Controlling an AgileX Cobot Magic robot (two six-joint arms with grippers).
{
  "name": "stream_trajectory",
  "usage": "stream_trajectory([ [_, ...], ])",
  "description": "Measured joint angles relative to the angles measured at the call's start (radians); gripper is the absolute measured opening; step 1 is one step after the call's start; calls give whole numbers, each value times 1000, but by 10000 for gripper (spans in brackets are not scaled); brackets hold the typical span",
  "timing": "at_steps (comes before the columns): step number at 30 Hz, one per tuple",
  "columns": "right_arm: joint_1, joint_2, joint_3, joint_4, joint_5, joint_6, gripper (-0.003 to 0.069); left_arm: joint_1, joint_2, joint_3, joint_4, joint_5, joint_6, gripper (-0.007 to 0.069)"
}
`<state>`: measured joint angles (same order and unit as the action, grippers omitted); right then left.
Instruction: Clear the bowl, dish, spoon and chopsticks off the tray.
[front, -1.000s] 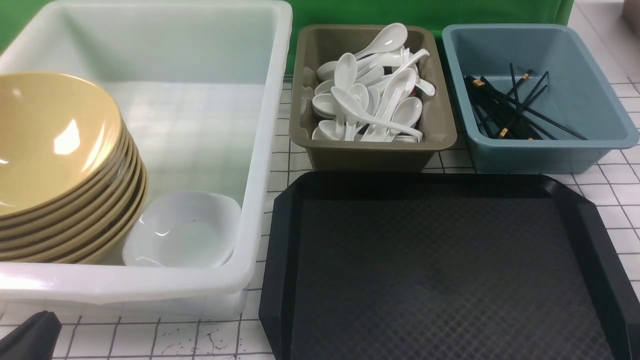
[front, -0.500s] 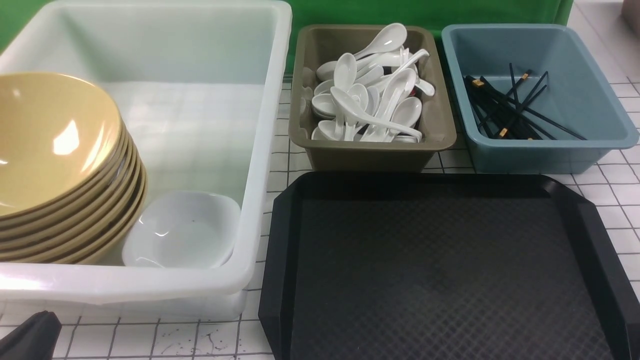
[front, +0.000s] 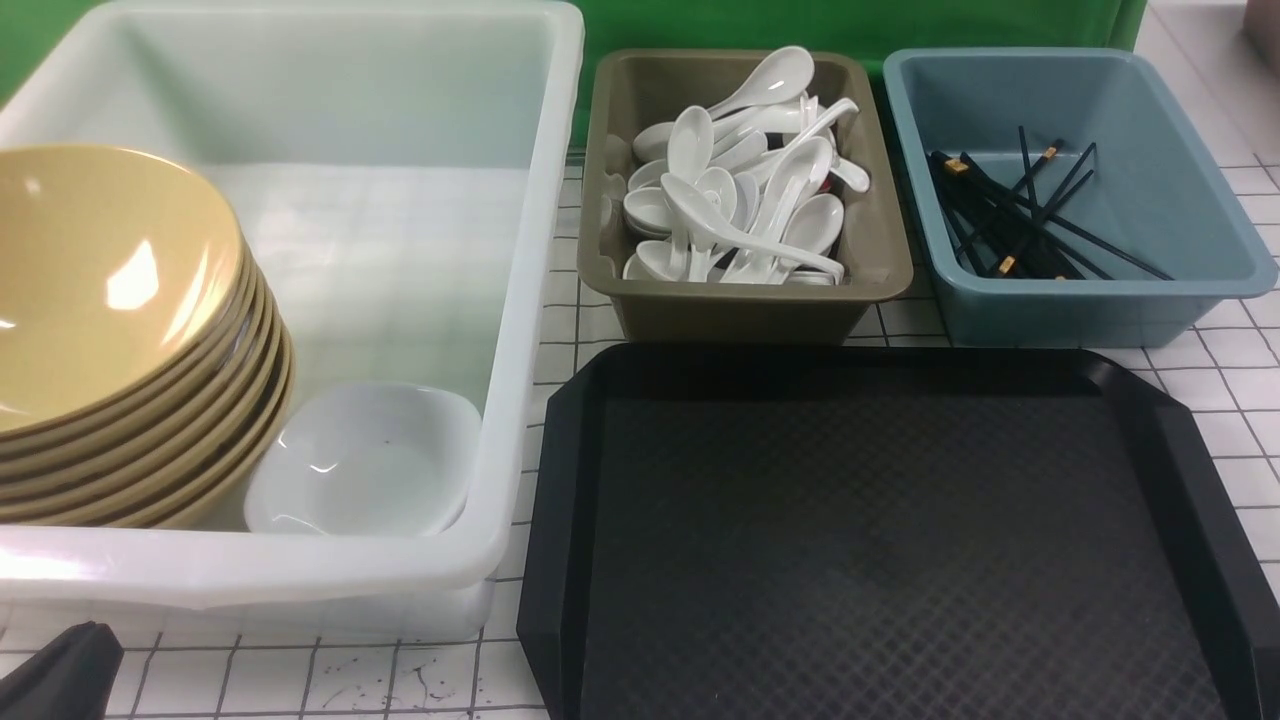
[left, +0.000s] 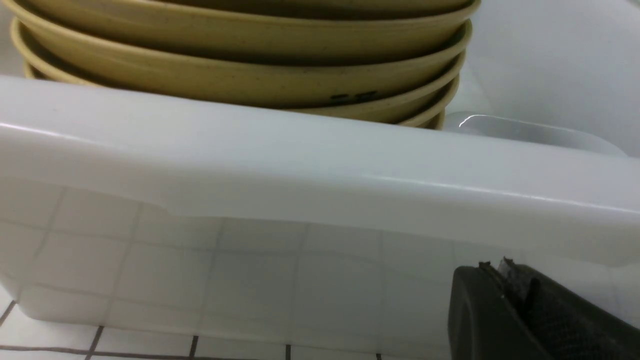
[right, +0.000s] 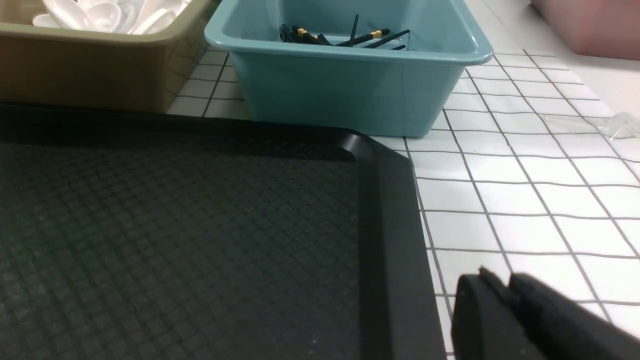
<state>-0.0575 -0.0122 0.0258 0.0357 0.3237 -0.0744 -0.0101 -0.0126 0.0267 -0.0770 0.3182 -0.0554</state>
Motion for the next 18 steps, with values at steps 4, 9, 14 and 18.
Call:
stream_trajectory([
  [4,0,0,0,0,0,0,117,0,0,0,0,0,0,-6],
  [9,0,0,0,0,0,0,124,0,0,0,0,1,1,-6],
  [14,0,0,0,0,0,0,129,0,0,0,0,1,1,-6],
  [18,0,0,0,0,0,0,133,0,0,0,0,1,1,-6],
])
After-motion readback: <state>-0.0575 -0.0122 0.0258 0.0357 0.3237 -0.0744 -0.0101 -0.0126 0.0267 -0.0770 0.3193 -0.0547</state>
